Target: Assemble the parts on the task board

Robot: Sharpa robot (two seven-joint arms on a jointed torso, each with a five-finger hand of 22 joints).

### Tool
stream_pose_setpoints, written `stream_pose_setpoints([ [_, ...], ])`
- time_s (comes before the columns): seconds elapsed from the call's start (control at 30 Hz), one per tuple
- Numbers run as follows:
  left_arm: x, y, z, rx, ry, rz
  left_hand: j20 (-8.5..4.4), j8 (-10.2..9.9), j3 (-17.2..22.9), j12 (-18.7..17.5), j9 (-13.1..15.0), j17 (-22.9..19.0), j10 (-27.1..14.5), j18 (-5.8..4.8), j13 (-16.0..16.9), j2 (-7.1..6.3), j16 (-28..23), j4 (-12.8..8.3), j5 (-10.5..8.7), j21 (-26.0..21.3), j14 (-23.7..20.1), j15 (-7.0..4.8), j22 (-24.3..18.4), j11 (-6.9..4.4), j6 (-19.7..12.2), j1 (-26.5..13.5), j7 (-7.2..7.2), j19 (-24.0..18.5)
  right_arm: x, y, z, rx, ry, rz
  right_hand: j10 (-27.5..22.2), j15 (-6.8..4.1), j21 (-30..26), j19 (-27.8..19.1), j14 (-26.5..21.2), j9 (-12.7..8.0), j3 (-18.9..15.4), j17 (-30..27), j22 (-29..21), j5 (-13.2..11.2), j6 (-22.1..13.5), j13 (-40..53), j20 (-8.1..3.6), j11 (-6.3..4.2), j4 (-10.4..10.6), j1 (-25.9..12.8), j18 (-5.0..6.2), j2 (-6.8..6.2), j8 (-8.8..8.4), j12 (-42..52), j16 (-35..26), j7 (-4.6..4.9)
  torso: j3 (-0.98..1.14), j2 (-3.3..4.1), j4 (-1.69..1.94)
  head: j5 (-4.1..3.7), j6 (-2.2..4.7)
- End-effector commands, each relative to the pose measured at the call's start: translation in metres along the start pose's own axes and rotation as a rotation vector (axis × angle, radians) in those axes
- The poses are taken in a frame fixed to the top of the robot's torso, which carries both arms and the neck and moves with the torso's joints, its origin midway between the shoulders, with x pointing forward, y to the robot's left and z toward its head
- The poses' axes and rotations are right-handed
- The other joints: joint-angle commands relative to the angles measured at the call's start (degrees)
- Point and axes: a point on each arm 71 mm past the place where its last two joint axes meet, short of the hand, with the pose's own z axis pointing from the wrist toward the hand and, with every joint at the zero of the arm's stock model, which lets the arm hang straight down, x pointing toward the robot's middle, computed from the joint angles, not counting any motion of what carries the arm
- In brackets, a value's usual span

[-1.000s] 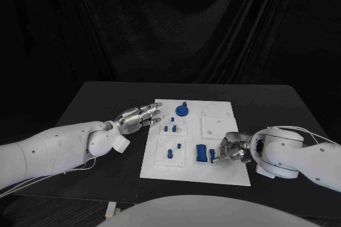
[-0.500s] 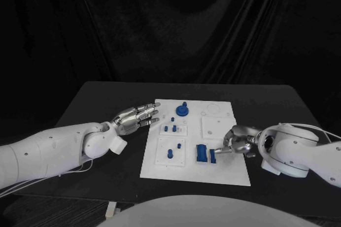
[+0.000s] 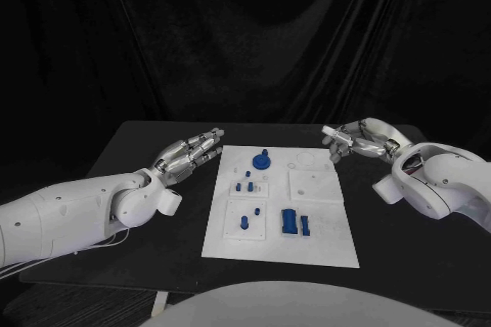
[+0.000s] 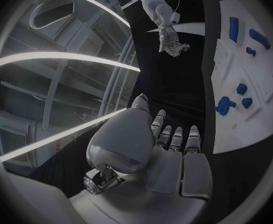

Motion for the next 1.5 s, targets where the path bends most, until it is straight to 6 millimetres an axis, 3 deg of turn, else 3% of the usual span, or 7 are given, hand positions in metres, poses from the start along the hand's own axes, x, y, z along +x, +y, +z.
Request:
stream_pose_setpoints([
  [0.03,-0.001,-0.010,0.001,0.120,-0.057,0.128,-1.84,-1.5,-1.3,-0.5,-0.4,-0.1,-1.4,0.37,-0.4,-0.19,-0.2,0.0,-3.65,-0.2,0.0,-1.43,-0.1,-1.65,-2.7,-1.5,-1.49,0.0,0.001,0.001,0.001,-0.161,0.002,0.213,-27.1,5.96,-2.1,-41.2,-38.1,-11.3,0.7,-6.2,-33.5,-3.8,-19.8,-12.3,2.22,0.79,-6.3,-2.4,-2.67,-0.17,-5.40,-15.0,-15.0,-7.25,0.10,-0.49,0.04,0.19,0.00],
  [0.27,-0.001,-0.011,0.001,0.132,-0.050,0.164,-2.53,-3.5,-3.1,-0.5,-0.7,-0.1,-1.6,0.02,-0.4,-0.74,-0.2,-0.1,-8.80,-0.2,0.0,-1.75,-0.1,-3.97,-5.8,-4.8,-3.88,0.0,0.007,-0.006,0.002,-0.246,0.045,0.281,-35.9,4.44,-3.1,-50.5,-47.6,-22.8,-2.0,-9.5,-47.7,-6.8,-24.5,-28.0,5.54,-1.70,0.1,1.0,1.73,1.06,-8.34,-17.7,-15.9,-10.50,0.18,-0.42,0.16,-0.61,0.00],
  [0.3,-0.002,-0.003,0.000,0.024,-0.052,0.099,-6.70,-6.2,2.3,-0.5,-2.6,-0.1,-1.6,-2.93,-0.4,-4.30,-0.2,-5.1,-12.64,-0.2,0.0,-0.15,-0.1,1.24,-10.2,-27.6,-0.75,0.0,0.007,-0.013,0.003,-0.130,0.021,0.185,-40.2,0.53,-3.7,-51.3,-51.1,-26.0,2.1,-13.4,-53.2,-12.5,-29.9,-32.4,0.34,-4.47,-5.3,-16.7,-1.22,-0.99,-12.98,-21.8,-22.0,-7.97,0.14,-0.49,0.09,-0.19,0.01],
  [0.47,0.000,-0.004,0.003,0.029,-0.071,0.107,-6.70,-6.2,4.1,-0.5,-2.6,-0.1,-1.6,-3.42,-0.4,-5.51,-0.2,-6.9,-13.74,-0.2,0.0,-0.15,-0.1,1.24,-11.9,-36.0,-0.75,0.0,0.009,-0.010,0.007,-0.135,-0.006,0.212,-40.2,-7.57,-3.7,-51.3,-51.1,-33.3,10.6,-13.4,-53.2,-12.5,-36.6,-38.0,-5.92,-10.10,-12.0,-39.7,-6.21,-5.76,-12.98,-29.9,-22.0,-7.97,0.09,-0.39,-0.01,-0.36,0.89],
  [0.5,0.001,-0.005,0.005,0.031,-0.083,0.112,-6.70,-6.2,4.6,-0.5,-2.6,-0.1,-1.6,-3.91,-0.4,-5.89,-0.2,-7.4,-14.11,-0.2,0.0,-0.15,-0.1,1.24,-12.4,-38.3,-0.75,0.0,0.011,-0.008,0.009,-0.139,-0.023,0.230,-40.2,-7.57,-3.7,-51.3,-51.1,-33.3,10.6,-13.4,-53.2,-12.5,-41.2,-42.1,-10.36,-10.10,-16.6,-43.1,-6.21,-5.76,-12.98,-29.9,-22.0,-7.97,0.07,-0.32,-0.07,-0.46,1.43],
  [1.07,0.036,-0.038,0.047,0.074,-0.411,0.193,-6.70,-6.2,9.5,-0.5,-2.6,-0.1,-1.6,-9.75,-0.4,-12.61,-0.2,-12.3,-21.07,-0.2,0.0,-0.15,-0.1,1.24,-16.6,-60.1,-0.75,0.0,0.046,0.016,0.046,-0.088,-0.362,0.565,-40.2,-7.57,-3.7,-51.3,-51.1,-33.3,10.6,-13.4,-53.2,-12.5,-41.2,-42.1,-10.36,-10.10,-16.6,-55.9,-6.21,-5.76,-12.98,-29.9,-22.0,-7.97,-0.54,1.16,-1.45,-2.84,13.76],
  [1.5,0.055,-0.056,0.061,0.071,-0.590,0.203,-6.70,-6.2,14.5,-0.5,-2.6,-0.1,-1.6,-9.75,-0.4,-12.61,-0.2,-16.8,-21.07,-0.2,0.0,-0.15,-0.1,1.24,-21.2,-68.7,-0.75,0.0,0.050,0.018,0.049,-0.072,-0.391,0.593,-40.2,-7.57,-3.7,-51.3,-51.1,-33.3,10.6,-13.4,-53.2,-12.5,-41.2,-42.1,-10.36,-10.10,-16.6,-55.9,-6.21,-5.76,-12.98,-29.9,-22.0,-7.97,-0.63,1.38,-1.66,-3.20,15.63],
])
